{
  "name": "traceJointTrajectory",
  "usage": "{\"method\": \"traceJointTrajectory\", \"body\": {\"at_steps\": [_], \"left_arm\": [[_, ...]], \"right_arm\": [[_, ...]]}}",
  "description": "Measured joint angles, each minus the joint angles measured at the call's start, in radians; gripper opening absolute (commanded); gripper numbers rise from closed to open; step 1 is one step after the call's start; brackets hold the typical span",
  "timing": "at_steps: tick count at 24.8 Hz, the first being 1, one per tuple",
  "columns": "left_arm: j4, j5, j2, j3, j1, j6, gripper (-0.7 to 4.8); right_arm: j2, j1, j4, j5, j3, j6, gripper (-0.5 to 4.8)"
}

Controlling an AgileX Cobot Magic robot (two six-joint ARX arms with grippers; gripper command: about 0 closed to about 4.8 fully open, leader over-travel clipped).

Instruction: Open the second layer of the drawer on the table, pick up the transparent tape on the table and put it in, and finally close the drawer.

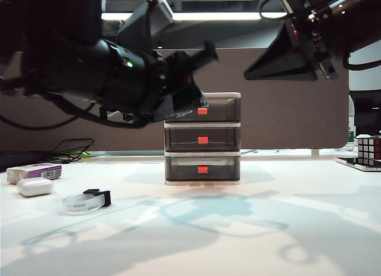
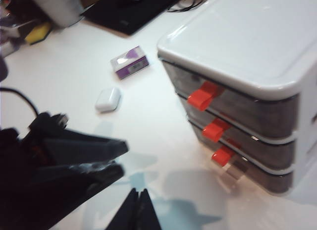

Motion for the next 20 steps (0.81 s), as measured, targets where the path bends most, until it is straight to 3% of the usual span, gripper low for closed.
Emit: {"method": "traceJointTrajectory", "body": {"at_steps": [3,8,12,14,15,17,20], "left_arm": [[0.000,-0.041,0.032,0.032,-0.001,0.008,1.25],[-0.002,-0.103,0.087,0.070,-0.001,0.010,1.25],[0.002,-0.170,0.139,0.105,0.000,0.009,1.27],[0.002,-0.172,0.182,0.140,-0.001,0.007,1.37],[0.002,-0.172,0.217,0.172,-0.001,0.006,1.57],[0.003,-0.176,0.257,0.203,-0.001,0.005,2.54],[-0.002,-0.194,0.306,0.229,-0.001,0.007,2.70]], "right_arm": [[0.034,-0.010,-0.018,-0.027,0.022,-0.035,-0.05],[0.097,-0.095,0.008,-0.185,0.027,-0.080,-0.05],[0.197,-0.223,0.142,-0.421,0.027,-0.064,-0.05],[0.244,-0.237,0.206,-0.468,0.046,-0.034,-0.05],[0.263,-0.238,0.221,-0.488,0.060,-0.029,-0.05],[0.287,-0.223,0.222,-0.519,0.090,-0.027,-0.05],[0.316,-0.206,0.226,-0.528,0.141,-0.027,-0.05]]}}
